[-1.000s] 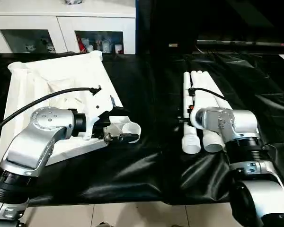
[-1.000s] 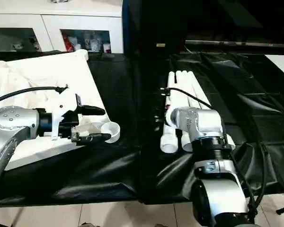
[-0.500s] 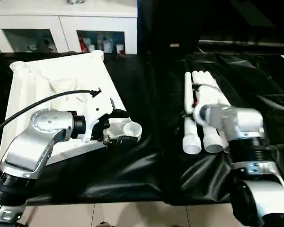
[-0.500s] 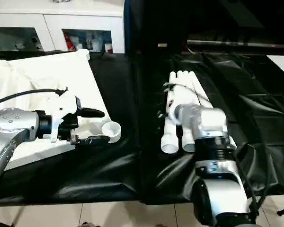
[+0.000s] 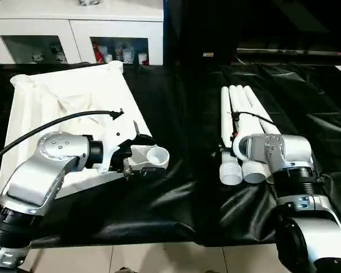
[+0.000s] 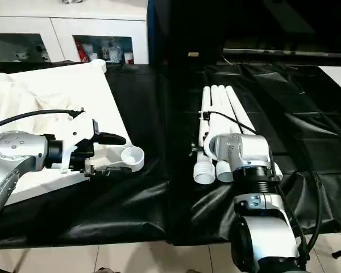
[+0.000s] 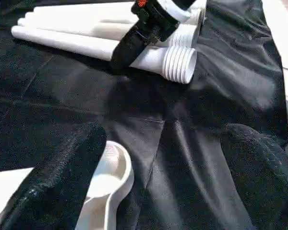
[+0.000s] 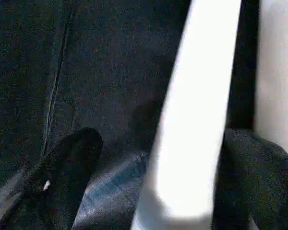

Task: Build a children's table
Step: Pick table leg

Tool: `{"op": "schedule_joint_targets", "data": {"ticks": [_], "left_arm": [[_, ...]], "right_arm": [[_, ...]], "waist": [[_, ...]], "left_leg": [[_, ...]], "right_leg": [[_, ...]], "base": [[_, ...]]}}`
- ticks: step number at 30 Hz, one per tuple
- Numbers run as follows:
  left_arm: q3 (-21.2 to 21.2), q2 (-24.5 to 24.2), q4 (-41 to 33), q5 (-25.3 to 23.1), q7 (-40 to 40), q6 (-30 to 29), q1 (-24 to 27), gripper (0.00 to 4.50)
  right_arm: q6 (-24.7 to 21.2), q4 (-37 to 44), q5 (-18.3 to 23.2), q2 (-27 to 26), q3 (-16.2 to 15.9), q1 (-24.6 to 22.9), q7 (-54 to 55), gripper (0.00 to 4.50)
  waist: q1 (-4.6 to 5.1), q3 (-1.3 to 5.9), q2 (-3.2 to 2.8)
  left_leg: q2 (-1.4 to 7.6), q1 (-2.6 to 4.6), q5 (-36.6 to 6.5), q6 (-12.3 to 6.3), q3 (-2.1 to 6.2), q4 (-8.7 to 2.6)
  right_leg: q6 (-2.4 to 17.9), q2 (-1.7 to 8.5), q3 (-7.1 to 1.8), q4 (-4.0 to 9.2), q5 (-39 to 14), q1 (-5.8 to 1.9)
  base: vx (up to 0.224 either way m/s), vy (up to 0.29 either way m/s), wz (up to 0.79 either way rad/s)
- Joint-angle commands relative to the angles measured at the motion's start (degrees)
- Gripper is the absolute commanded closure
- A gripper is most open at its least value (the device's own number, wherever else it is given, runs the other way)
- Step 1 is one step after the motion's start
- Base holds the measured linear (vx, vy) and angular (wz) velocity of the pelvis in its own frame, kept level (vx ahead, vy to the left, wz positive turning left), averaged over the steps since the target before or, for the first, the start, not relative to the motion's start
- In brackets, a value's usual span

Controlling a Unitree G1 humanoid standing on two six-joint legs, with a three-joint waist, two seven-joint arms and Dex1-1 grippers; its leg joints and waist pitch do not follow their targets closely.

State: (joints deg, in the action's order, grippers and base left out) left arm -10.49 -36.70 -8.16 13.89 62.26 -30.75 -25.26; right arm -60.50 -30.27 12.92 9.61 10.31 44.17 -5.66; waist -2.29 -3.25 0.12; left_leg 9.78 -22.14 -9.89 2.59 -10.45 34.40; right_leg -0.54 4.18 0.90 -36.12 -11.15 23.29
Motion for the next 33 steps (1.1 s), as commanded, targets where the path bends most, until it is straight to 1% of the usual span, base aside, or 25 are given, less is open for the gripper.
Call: {"op": "schedule_joint_targets", "data": {"ticks": [1,2,4,6,7,10,11,15,16,17,21,23,24,26,27,28,29,31,32,33], "left_arm": [[-0.6,-0.5,-0.4,0.3,0.4,-0.4,-0.5,0.14],[-0.6,-0.7,-1.1,0.9,0.8,-1.1,-0.3,0.14],[-0.8,-0.9,-1.8,1.3,1.4,-1.8,0.0,0.14],[-0.9,-1.0,-2.2,1.5,1.6,-2.1,0.1,0.00],[-1.1,-1.1,-2.6,1.9,1.8,-2.6,0.2,0.00],[-1.2,-1.2,-2.9,2.2,1.6,-4.0,0.1,0.00],[-1.3,-1.3,-3.4,2.6,1.3,-6.1,-0.3,0.00],[-1.3,-1.3,-3.6,2.3,0.6,-7.2,-0.6,0.00],[-1.1,-0.8,-3.5,2.1,-0.3,-7.1,-1.0,0.00],[-1.3,-0.6,-3.2,1.6,-1.1,-7.0,-1.3,0.00],[-1.3,0.1,-2.2,0.5,-2.9,-5.6,-1.7,0.00],[-1.5,0.2,-1.8,-0.1,-3.3,-5.3,-1.8,0.00],[-1.8,0.3,-1.5,-0.9,-3.6,-4.6,-1.8,0.00],[-1.7,0.6,-1.0,-1.6,-4.2,-3.0,-1.7,0.00],[-1.6,0.9,-0.6,-1.8,-4.7,-2.3,-1.6,0.00],[-1.6,1.0,-0.5,-1.5,-4.7,-2.7,-1.7,0.00],[-1.5,1.0,-0.5,-1.0,-4.6,-3.6,-1.8,0.00],[-0.6,2.5,0.3,-1.5,-7.2,-2.1,-2.1,0.00],[-0.4,3.0,1.2,-2.4,-8.6,-1.1,-2.4,0.00],[-0.3,3.2,1.5,-2.6,-9.0,-0.9,-2.5,0.00]], "right_arm": [[-0.8,-0.9,0.4,-0.1,0.9,0.9,0.1,0.00],[-1.0,-1.8,0.9,-0.3,1.7,1.4,0.2,0.00],[-0.9,-3.6,1.2,-0.2,2.3,1.9,0.2,0.00],[-0.9,-4.4,1.4,-0.4,2.8,2.0,0.2,0.30],[-0.5,-5.2,1.4,-0.4,3.0,2.1,0.2,0.40],[-0.3,-6.1,1.7,-0.4,3.5,2.3,0.4,0.65],[0.0,-6.6,1.8,-0.4,4.2,2.6,0.7,0.75],[0.3,-7.5,2.0,-0.4,4.7,3.0,0.9,1.10],[0.3,-8.0,2.1,-0.3,5.0,3.3,1.1,1.28],[0.5,-8.3,2.1,-0.2,5.3,3.5,1.3,1.28],[1.1,-9.1,2.1,-0.3,5.7,3.9,1.2,1.64],[1.3,-9.4,2.1,-0.3,5.8,4.0,1.1,1.79],[1.5,-9.9,2.2,-0.3,6.0,4.1,0.9,1.93],[1.6,-10.1,2.3,-0.4,6.1,4.2,0.8,2.16],[1.9,-10.5,2.3,-0.4,6.2,4.4,0.7,2.16],[2.0,-10.6,2.3,-0.4,6.3,4.4,0.7,2.29],[2.1,-10.9,2.3,-0.4,6.3,4.5,0.7,2.29],[2.8,-11.9,2.5,-0.3,6.8,5.0,0.7,2.45],[3.1,-12.3,2.5,-0.2,7.0,5.3,0.6,2.57],[3.2,-12.5,2.5,-0.2,7.0,5.3,0.6,2.60]], "waist": [[-0.22,4.03,-0.15],[-0.23,4.05,-0.08],[-0.21,4.04,-0.07],[-0.25,4.07,-0.06],[-0.29,4.08,-0.11],[-0.27,4.02,-0.02],[-0.25,4.05,-0.09],[-0.28,4.02,-0.01],[-0.29,4.05,0.01],[-0.27,4.10,-0.03],[-0.35,4.13,-0.02],[-0.40,4.13,-0.02],[-0.42,4.12,0.11],[-0.48,4.11,0.08],[-0.49,4.14,0.06],[-0.49,4.16,0.06],[-0.49,4.15,0.04],[-0.51,4.15,0.22],[-0.61,4.17,0.04],[-0.59,4.17,0.06]], "left_leg": [[1.97,1.39,-9.4,4.52,0.48,-3.96],[1.97,1.42,-9.3,4.46,0.44,-3.93],[1.95,1.35,-9.0,4.32,0.43,-3.91],[1.97,1.38,-8.9,4.32,0.41,-3.87],[1.99,1.39,-8.9,4.30,0.42,-3.88],[1.96,1.39,-8.9,4.28,0.36,-3.88],[1.95,1.43,-9.1,4.46,0.37,-3.87],[1.93,1.39,-9.1,4.38,0.40,-3.87],[1.95,1.38,-9.0,4.32,0.41,-3.86],[1.95,1.40,-8.7,4.30,0.41,-3.84],[1.89,1.28,-8.1,4.05,0.41,-3.78],[1.92,1.28,-8.1,3.98,0.41,-3.78],[1.90,1.26,-8.2,3.92,0.40,-3.77],[1.96,1.26,-8.3,3.89,0.43,-3.78],[1.97,1.23,-8.1,3.92,0.45,-3.79],[1.95,1.28,-8.1,3.98,0.40,-3.76],[1.92,1.30,-8.3,4.01,0.39,-3.76],[1.98,1.26,-8.5,3.86,0.38,-3.75],[1.97,1.28,-8.5,3.82,0.41,-3.74],[1.96,1.26,-8.5,3.78,0.39,-3.72]], "right_leg": [[11.3,2.49,-1.64,3.67,-6.7,-2.42],[11.3,2.53,-1.66,3.67,-6.6,-2.43],[11.6,2.54,-1.65,3.63,-6.4,-2.43],[11.8,2.58,-1.65,3.57,-6.2,-2.45],[11.8,2.56,-1.63,3.56,-6.1,-2.44],[11.8,2.51,-1.61,3.57,-6.3,-2.41],[11.8,2.55,-1.60,3.52,-6.8,-2.43],[11.4,2.55,-1.62,3.66,-7.4,-2.44],[11.4,2.55,-1.61,3.65,-7.3,-2.44],[11.5,2.51,-1.59,3.58,-6.7,-2.45],[11.5,2.51,-1.57,3.54,-5.7,-2.58],[11.6,2.54,-1.55,3.55,-5.8,-2.58],[11.5,2.52,-1.54,3.60,-6.1,-2.58],[11.4,2.59,-1.57,3.65,-6.5,-2.59],[11.3,2.59,-1.55,3.60,-6.3,-2.64],[11.4,2.57,-1.56,3.56,-6.1,-2.58],[11.7,2.57,-1.52,3.57,-6.2,-2.50],[11.8,2.62,-1.56,3.57,-6.3,-2.59],[11.7,2.64,-1.54,3.60,-6.4,-2.61],[11.7,2.60,-1.55,3.61,-6.2,-2.59]], "base": [[0.000,0.000,0.00],[0.000,0.000,0.00],[0.000,0.000,0.00],[0.000,0.000,0.00],[0.000,0.000,0.00],[0.000,0.000,0.00],[0.000,0.000,0.00],[0.000,0.000,0.00],[0.000,0.000,0.00],[0.000,0.000,0.00],[0.000,0.000,0.00],[0.000,0.000,0.00],[0.000,0.000,0.00],[0.000,0.000,0.00],[0.000,0.000,0.00],[0.000,0.000,0.00],[0.000,0.000,0.00],[0.000,0.000,0.00],[0.000,0.000,0.00],[0.000,0.000,0.00]]}}
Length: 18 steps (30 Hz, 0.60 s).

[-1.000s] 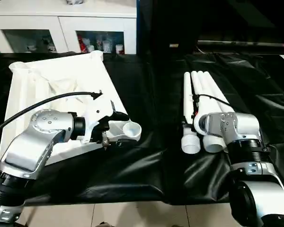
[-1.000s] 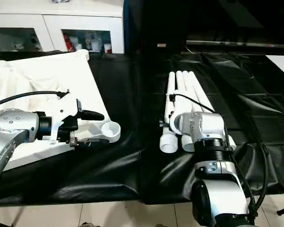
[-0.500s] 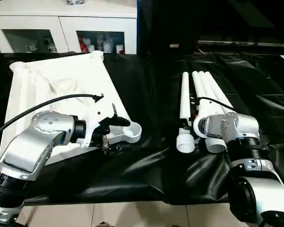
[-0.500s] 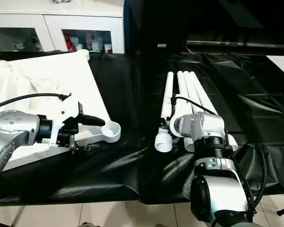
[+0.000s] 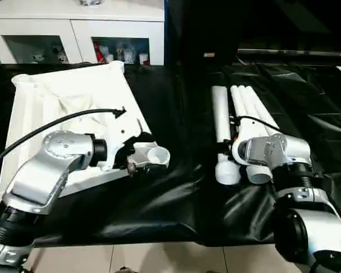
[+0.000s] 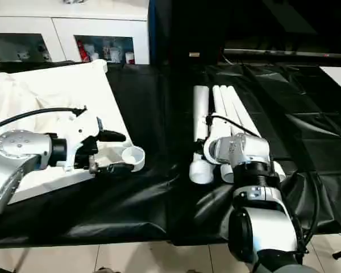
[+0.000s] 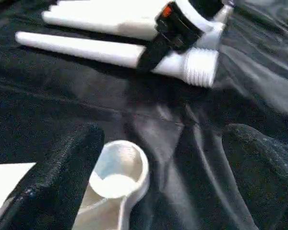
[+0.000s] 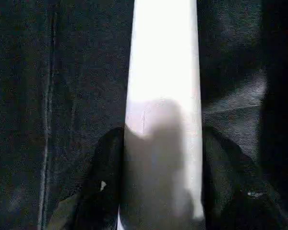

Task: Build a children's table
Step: Pick table leg

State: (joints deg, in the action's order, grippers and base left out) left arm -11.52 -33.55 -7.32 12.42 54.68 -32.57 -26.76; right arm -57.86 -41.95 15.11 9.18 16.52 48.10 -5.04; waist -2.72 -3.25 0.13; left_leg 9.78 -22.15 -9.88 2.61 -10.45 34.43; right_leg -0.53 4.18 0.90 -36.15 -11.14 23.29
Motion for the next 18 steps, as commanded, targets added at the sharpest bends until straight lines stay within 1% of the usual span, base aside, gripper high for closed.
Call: {"op": "schedule_joint_targets", "data": {"ticks": [1,3,6,8,9,10,11,12,13,14,15,16,17,18], "left_arm": [[0.7,0.2,1.1,-1.3,-1.6,1.9,-1.0,0.00],[1.5,1.3,1.4,-1.2,-2.2,4.1,-0.3,0.00],[0.9,0.8,1.3,-1.0,-0.9,4.3,-0.1,0.00],[0.9,1.3,2.0,-0.8,-1.2,3.2,-0.7,0.00],[1.8,3.0,2.9,-0.2,-2.9,3.0,-1.2,0.00],[3.0,5.6,4.9,-0.1,-7.0,0.7,-2.5,0.00],[3.8,7.4,6.3,-0.1,-9.9,-0.9,-3.3,0.00],[4.9,9.5,7.7,0.3,-12.7,-2.6,-4.3,0.00],[5.3,10.1,8.1,0.6,-13.2,-3.0,-4.6,0.00],[7.9,13.3,10.1,3.2,-15.8,-5.3,-6.3,0.00],[12.2,17.3,12.5,7.3,-19.1,-9.1,-8.8,0.00],[17.0,21.2,15.0,12.1,-22.5,-13.1,-11.5,0.00],[20.4,23.9,16.7,15.5,-24.9,-15.8,-13.4,0.00],[20.4,23.9,16.7,15.5,-24.9,-15.8,-13.4,0.00]], "right_arm": [[0.7,-1.1,0.4,0.3,0.9,1.5,-0.1,2.60],[1.1,-1.4,0.5,0.2,1.1,1.4,-0.1,2.62],[1.3,-1.8,0.6,0.2,1.2,1.4,-0.3,2.64],[2.2,-1.6,1.0,0.2,1.4,1.1,-0.9,2.64],[5.2,0.0,1.8,-0.2,1.9,0.4,-1.9,2.64],[7.6,3.4,2.9,-0.3,1.7,-1.0,-4.7,2.64],[9.2,5.8,3.6,-0.3,1.5,-2.0,-6.7,2.64],[9.9,8.1,5.0,-0.4,2.0,-2.8,-8.5,2.64],[9.7,8.5,5.3,-0.4,2.1,-2.9,-8.9,2.64],[8.8,10.9,7.1,-0.2,2.7,-3.8,-11.3,2.64],[7.8,14.3,9.4,0.2,2.6,-5.3,-15.2,2.64],[7.0,18.7,11.9,0.9,1.9,-7.3,-20.2,2.64],[6.6,22.0,13.6,1.4,1.1,-9.0,-24.0,2.65],[6.6,22.0,13.6,1.4,1.1,-9.0,-24.0,2.65]], "waist": [[-0.24,4.21,0.19],[-0.33,4.23,0.24],[-0.49,4.28,0.23],[-0.58,4.21,0.23],[-0.61,4.19,0.18],[-0.61,4.10,0.40],[-1.03,4.10,0.23],[-1.06,4.23,0.34],[-0.97,4.23,0.46],[-1.10,4.34,0.67],[-1.10,4.30,0.65],[-1.62,4.35,0.75],[-1.79,4.39,0.99],[-2.25,4.44,1.04]], "left_leg": [[1.96,1.26,-8.2,3.58,0.41,-3.75],[1.96,1.18,-7.7,3.35,0.38,-3.72],[1.98,1.21,-6.9,3.01,0.35,-3.67],[2.00,1.30,-7.7,3.10,0.28,-3.67],[2.02,1.32,-7.8,3.15,0.32,-3.72],[2.09,1.31,-8.7,3.24,0.22,-3.70],[2.24,1.69,-9.8,3.17,0.05,-3.54],[2.23,1.61,-9.3,2.86,0.24,-3.60],[2.12,1.36,-8.9,2.54,0.20,-3.73],[2.11,1.28,-7.6,1.87,0.30,-3.67],[2.00,1.23,-7.4,1.72,0.21,-3.58],[1.98,1.43,-7.4,0.96,0.06,-3.27],[1.98,1.10,-6.6,-0.02,0.09,-3.27],[1.96,1.19,-6.2,-0.51,0.03,-3.09]], "right_leg": [[11.7,2.61,-1.54,3.64,-5.9,-2.63],[11.7,2.63,-1.53,3.60,-5.4,-2.66],[11.9,2.63,-1.49,3.45,-4.6,-2.63],[11.9,2.67,-1.53,3.56,-5.5,-2.53],[11.9,2.69,-1.52,3.57,-5.8,-2.52],[11.9,2.74,-1.58,3.71,-6.3,-2.46],[11.5,2.72,-1.72,3.84,-6.0,-2.27],[11.5,2.84,-1.66,3.77,-5.8,-2.52],[11.5,2.67,-1.59,3.67,-5.4,-2.80],[11.9,2.75,-1.51,3.64,-4.5,-2.90],[12.1,2.64,-1.50,3.60,-4.1,-2.93],[13.1,2.66,-1.56,3.71,-2.4,-3.00],[13.8,2.75,-1.52,3.57,-1.2,-3.35],[14.2,2.78,-1.52,3.56,-0.3,-3.35]], "base": [[0.000,0.000,0.00],[0.000,0.000,0.00],[0.000,0.000,0.00],[0.000,0.000,0.00],[0.000,0.000,0.00],[0.000,0.000,0.00],[0.000,0.000,0.00],[0.000,0.000,0.00],[0.000,0.000,0.00],[0.000,0.000,0.00],[0.000,0.000,0.00],[0.000,0.000,0.00],[0.000,0.000,0.00],[0.000,0.000,0.00]]}}
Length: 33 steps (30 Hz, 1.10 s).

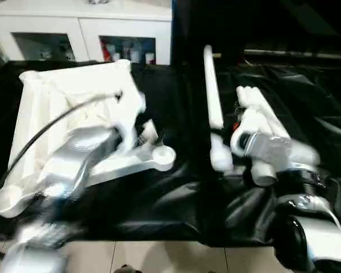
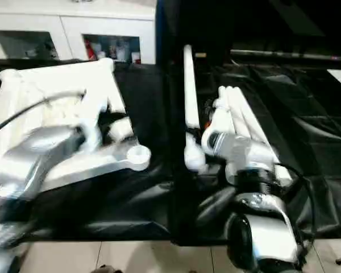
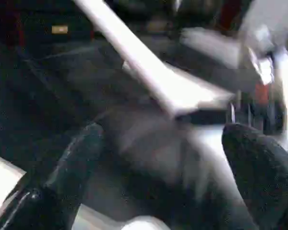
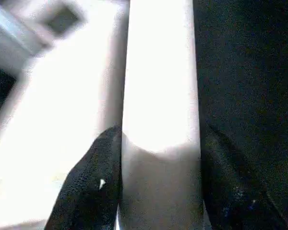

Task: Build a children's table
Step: Pick table leg

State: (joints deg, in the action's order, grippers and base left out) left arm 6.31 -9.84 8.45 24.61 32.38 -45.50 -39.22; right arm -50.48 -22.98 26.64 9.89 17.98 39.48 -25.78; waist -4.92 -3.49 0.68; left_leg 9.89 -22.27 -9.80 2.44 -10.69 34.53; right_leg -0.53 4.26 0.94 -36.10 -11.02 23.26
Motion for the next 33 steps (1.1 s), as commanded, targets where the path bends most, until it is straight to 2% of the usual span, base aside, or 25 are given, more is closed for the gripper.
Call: {"op": "schedule_joint_targets", "data": {"ticks": [1,2,3,5,6,7,8,10,15,19,22,29,33], "left_arm": [[3.4,1.2,1.1,5.4,-2.3,-4.1,-1.9,0.00],[3.8,2.3,0.5,6.6,-1.4,-4.4,-2.8,0.00],[4.2,3.0,0.3,7.3,-1.5,-4.9,-3.4,0.00],[4.3,3.5,0.1,8.1,-1.3,-5.4,-4.1,0.00],[4.8,4.1,-0.2,9.2,-1.1,-6.3,-5.0,0.00],[5.2,4.5,-0.4,10.0,-1.1,-7.0,-5.6,0.00],[6.3,5.5,-1.4,12.4,-1.4,-9.9,-6.7,0.00],[7.0,6.2,-2.3,14.5,-1.3,-11.8,-7.3,0.00],[9.4,7.7,-3.8,20.1,-3.1,-14.8,-8.2,0.00],[10.8,8.2,-5.2,23.2,-2.6,-16.9,-8.3,0.00],[10.5,8.1,-5.9,23.8,-2.9,-17.7,-8.0,0.00],[8.8,7.7,-6.3,24.0,-3.4,-17.8,-7.1,0.00],[6.8,6.6,-5.6,20.9,-3.5,-16.4,-6.7,0.28]], "right_arm": [[-1.0,6.5,4.1,1.1,-0.9,-2.1,-6.7,2.65],[0.1,11.0,6.4,1.6,-1.9,-4.7,-10.9,2.65],[0.2,13.1,7.8,1.8,-2.2,-5.8,-12.7,2.65],[-0.2,15.1,9.5,2.2,-2.4,-6.9,-14.7,2.65],[-0.8,17.2,11.4,2.6,-2.4,-7.9,-16.8,2.65],[-1.3,18.7,12.7,2.9,-2.3,-8.5,-18.2,2.66],[-2.2,21.3,14.8,3.4,-2.2,-9.6,-20.4,2.66],[-2.7,23.0,16.0,4.1,-2.5,-10.1,-22.3,2.66],[-2.8,24.4,16.7,5.3,-3.6,-11.3,-23.9,2.66],[-2.5,24.5,17.1,5.8,-4.3,-11.4,-24.0,2.66],[-2.6,25.0,17.4,6.1,-4.8,-11.5,-24.1,2.66],[-3.2,26.4,18.3,6.4,-6.6,-11.9,-24.8,2.66],[-3.5,27.7,18.5,6.9,-8.4,-12.8,-26.1,2.66]], "waist": [[-0.18,4.66,0.56],[-0.42,4.65,0.61],[-0.51,4.57,0.71],[-0.59,4.56,0.74],[-0.41,4.45,0.82],[-0.58,4.41,0.69],[-0.42,4.32,0.70],[-0.62,4.23,0.76],[-0.47,4.01,0.95],[-0.39,4.16,0.95],[-0.36,4.11,1.03],[-0.35,4.01,1.09],[-0.47,3.96,1.13]], "left_leg": [[1.92,0.99,-5.1,-1.38,0.63,-3.35],[1.88,1.05,-5.0,-1.76,0.47,-3.28],[2.04,0.92,-4.8,-2.91,0.57,-3.26],[2.12,1.11,-5.3,-3.19,0.56,-3.23],[2.09,0.96,-5.5,-3.08,0.55,-3.31],[2.20,1.34,-6.6,-2.76,0.53,-3.30],[2.20,1.21,-7.0,-2.58,0.58,-3.41],[2.22,1.25,-7.7,-1.98,0.63,-3.43],[2.09,1.15,-9.1,-0.48,0.73,-3.58],[2.09,1.04,-8.0,-0.60,0.80,-3.54],[2.08,1.01,-7.2,-1.23,0.74,-3.56],[2.18,1.06,-7.6,-1.02,0.75,-3.69],[2.25,1.03,-7.8,-0.76,0.84,-3.81]], "right_leg": [[14.4,2.83,-1.39,3.40,-0.2,-3.39],[14.2,2.81,-1.41,3.56,-0.4,-3.34],[14.1,2.94,-1.43,3.60,-0.7,-3.39],[14.1,2.98,-1.37,3.92,-2.9,-3.23],[13.9,2.92,-1.37,4.01,-3.8,-3.23],[13.7,2.98,-1.39,4.26,-6.1,-2.90],[13.6,2.94,-1.38,4.34,-7.0,-2.99],[13.3,2.99,-1.32,4.42,-8.7,-2.98],[11.7,3.01,-1.31,5.04,-13.9,-2.75],[11.2,2.99,-1.31,4.89,-12.5,-2.78],[11.2,2.85,-1.32,4.90,-11.1,-2.76],[11.0,2.91,-1.32,5.02,-11.5,-2.76],[10.3,2.96,-1.36,5.13,-12.1,-2.75]], "base": [[0.000,0.000,0.00],[0.000,0.000,0.00],[0.000,0.000,0.00],[0.000,0.000,0.00],[0.000,0.000,0.00],[0.000,0.000,0.00],[0.000,0.000,0.00],[0.000,0.000,0.00],[0.000,0.000,0.00],[0.000,0.000,0.00],[0.000,0.000,0.00],[0.000,0.000,0.00],[0.000,0.000,0.00]]}}
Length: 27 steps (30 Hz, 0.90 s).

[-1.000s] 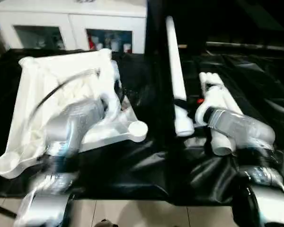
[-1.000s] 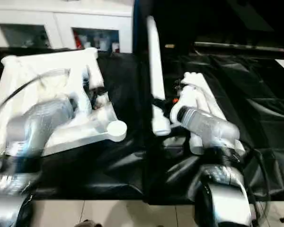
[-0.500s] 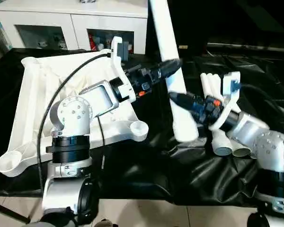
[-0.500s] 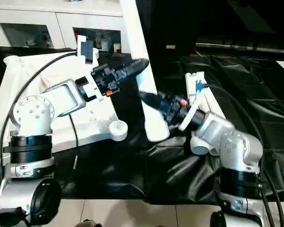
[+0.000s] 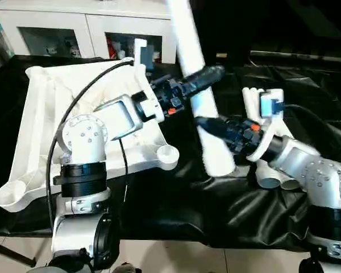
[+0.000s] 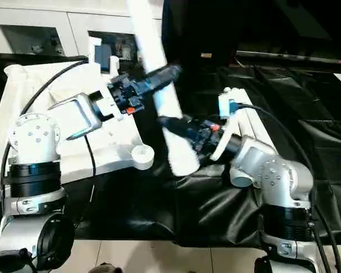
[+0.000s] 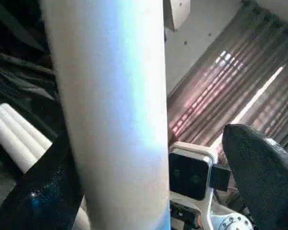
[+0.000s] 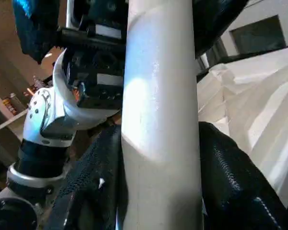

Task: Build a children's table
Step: Pick table leg

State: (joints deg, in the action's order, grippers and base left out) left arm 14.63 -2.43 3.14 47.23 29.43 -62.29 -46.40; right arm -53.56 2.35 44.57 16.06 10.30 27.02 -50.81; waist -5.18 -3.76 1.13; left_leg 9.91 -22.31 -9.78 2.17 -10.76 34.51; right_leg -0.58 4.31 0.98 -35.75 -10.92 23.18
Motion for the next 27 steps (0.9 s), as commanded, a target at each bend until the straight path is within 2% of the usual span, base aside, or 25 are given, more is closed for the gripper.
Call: {"op": "schedule_joint_targets", "data": {"ticks": [1,2,7,10,13,17,21,22,23,27], "left_arm": [[-1.6,-0.9,-0.3,-1.7,-0.6,0.4,0.6,0.35],[-1.5,-0.8,-0.2,-1.6,-0.9,0.5,0.6,0.54],[-0.4,-0.4,-0.1,-0.8,-2.1,0.3,0.5,0.81],[-0.4,-0.6,0.3,-0.6,-2.3,0.7,0.6,1.18],[-0.5,-0.6,0.6,-0.3,-2.4,0.9,0.5,1.31],[-0.3,-0.4,0.7,-0.1,-2.6,0.8,0.4,1.71],[0.5,0.0,2.0,-0.2,-4.2,1.3,-0.1,2.02],[0.6,-0.1,2.3,-0.3,-4.2,1.5,-0.3,2.07],[0.6,-0.1,2.4,-0.3,-4.2,1.5,-0.4,2.13],[0.4,-0.1,2.5,-0.5,-4.4,1.7,-0.5,2.46]], "right_arm": [[-0.4,2.2,0.5,0.6,-0.8,-0.4,-1.0,2.66],[-0.2,2.0,0.3,0.6,-1.0,-0.3,-1.0,2.66],[0.6,1.1,-0.2,0.4,-1.4,0.0,-0.2,2.66],[1.3,0.5,-0.2,0.5,-1.9,0.1,0.2,2.66],[1.7,0.3,-0.3,0.5,-2.2,0.2,0.4,2.66],[1.9,0.3,-0.4,0.6,-2.3,0.2,0.5,2.66],[2.5,0.2,-0.5,0.7,-2.3,0.2,1.1,2.66],[2.7,0.2,-0.6,0.7,-2.3,0.3,1.2,2.66],[2.7,0.2,-0.7,0.7,-2.3,0.3,1.3,2.66],[3.1,0.3,-0.9,0.8,-2.4,0.1,1.5,2.66]], "waist": [[-0.16,4.20,0.67],[-0.11,4.21,0.62],[-0.10,4.23,0.62],[-0.09,4.20,0.53],[-0.09,4.22,0.40],[-0.05,4.23,0.47],[0.00,4.23,0.18],[-0.05,4.26,-0.08],[0.00,4.27,0.12],[0.03,4.28,0.01]], "left_leg": [[2.25,1.06,-8.0,-0.42,0.91,-3.81],[2.25,1.09,-8.0,-0.24,0.93,-3.82],[2.21,1.08,-8.1,0.14,0.91,-3.78],[2.19,1.09,-8.2,0.12,0.91,-3.79],[2.20,1.11,-8.1,0.13,0.92,-3.78],[2.18,1.07,-8.2,0.13,0.92,-3.79],[2.14,1.11,-8.7,0.41,0.95,-3.81],[2.13,1.14,-8.7,0.51,1.00,-3.80],[2.12,1.10,-8.6,0.48,0.99,-3.83],[2.15,1.13,-8.8,0.51,0.98,-3.82]], "right_leg": [[10.1,2.90,-1.41,4.77,-12.4,-2.66],[10.0,2.92,-1.41,4.73,-12.4,-2.65],[10.6,2.92,-1.40,4.68,-11.9,-2.66],[10.5,2.93,-1.41,4.72,-12.1,-2.63],[10.5,2.89,-1.41,4.67,-11.7,-2.61],[10.7,2.89,-1.40,4.70,-11.3,-2.69],[10.7,2.79,-1.40,4.76,-11.3,-2.69],[10.7,2.80,-1.40,4.71,-11.0,-2.69],[10.7,2.77,-1.38,4.72,-10.5,-2.74],[11.2,2.80,-1.37,4.68,-10.1,-2.75]], "base": [[0.000,0.000,0.00],[0.000,0.000,0.00],[0.000,0.000,0.00],[0.000,0.000,0.00],[0.000,0.000,0.00],[0.000,0.000,0.00],[0.000,0.000,0.00],[0.000,0.000,0.00],[0.000,0.000,0.00],[0.000,0.000,0.00]]}}
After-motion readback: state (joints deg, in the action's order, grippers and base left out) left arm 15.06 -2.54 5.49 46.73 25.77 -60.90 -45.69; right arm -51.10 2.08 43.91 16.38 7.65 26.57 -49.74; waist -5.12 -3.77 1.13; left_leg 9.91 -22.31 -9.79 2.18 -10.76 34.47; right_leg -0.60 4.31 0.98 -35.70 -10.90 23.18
